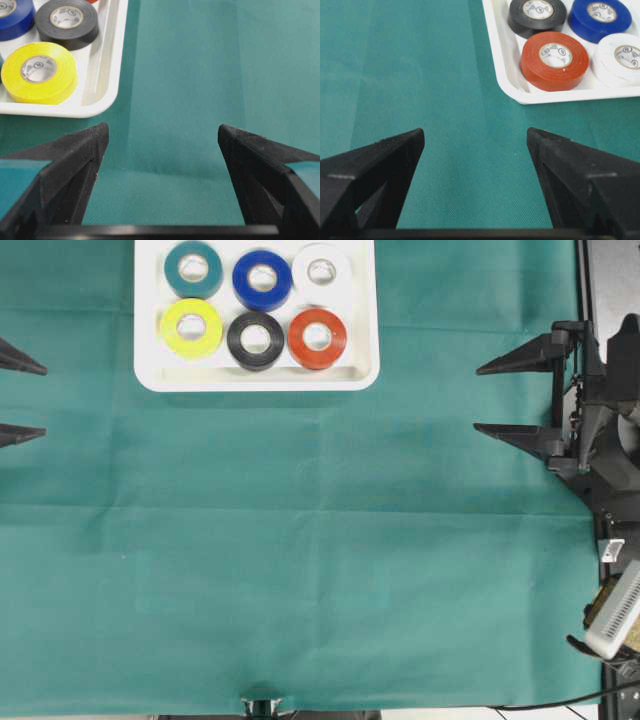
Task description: Put the tape alternately from left to right into the white case.
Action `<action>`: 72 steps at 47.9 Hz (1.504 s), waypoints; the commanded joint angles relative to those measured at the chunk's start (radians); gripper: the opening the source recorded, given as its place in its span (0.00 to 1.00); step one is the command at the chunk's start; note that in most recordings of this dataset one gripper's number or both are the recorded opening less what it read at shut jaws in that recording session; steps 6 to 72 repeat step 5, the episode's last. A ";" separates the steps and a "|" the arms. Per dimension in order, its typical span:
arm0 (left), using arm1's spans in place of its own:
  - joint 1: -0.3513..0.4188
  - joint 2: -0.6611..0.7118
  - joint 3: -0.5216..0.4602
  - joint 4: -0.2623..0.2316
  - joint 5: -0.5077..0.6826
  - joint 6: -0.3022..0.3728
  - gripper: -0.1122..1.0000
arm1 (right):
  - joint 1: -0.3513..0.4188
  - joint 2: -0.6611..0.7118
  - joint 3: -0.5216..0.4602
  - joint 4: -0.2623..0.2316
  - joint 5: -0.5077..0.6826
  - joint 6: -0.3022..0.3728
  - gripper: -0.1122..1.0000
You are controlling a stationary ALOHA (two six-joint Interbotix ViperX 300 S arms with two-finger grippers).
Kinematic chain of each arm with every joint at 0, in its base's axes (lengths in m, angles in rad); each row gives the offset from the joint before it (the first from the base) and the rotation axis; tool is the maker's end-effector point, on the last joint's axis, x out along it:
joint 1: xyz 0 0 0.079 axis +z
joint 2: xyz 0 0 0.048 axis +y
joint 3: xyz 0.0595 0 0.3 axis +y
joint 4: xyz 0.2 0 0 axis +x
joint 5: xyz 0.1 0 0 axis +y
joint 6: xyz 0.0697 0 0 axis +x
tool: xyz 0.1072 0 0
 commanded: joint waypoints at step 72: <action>-0.002 0.006 -0.011 -0.002 -0.008 0.002 0.96 | -0.002 0.003 -0.012 0.002 -0.005 0.002 0.88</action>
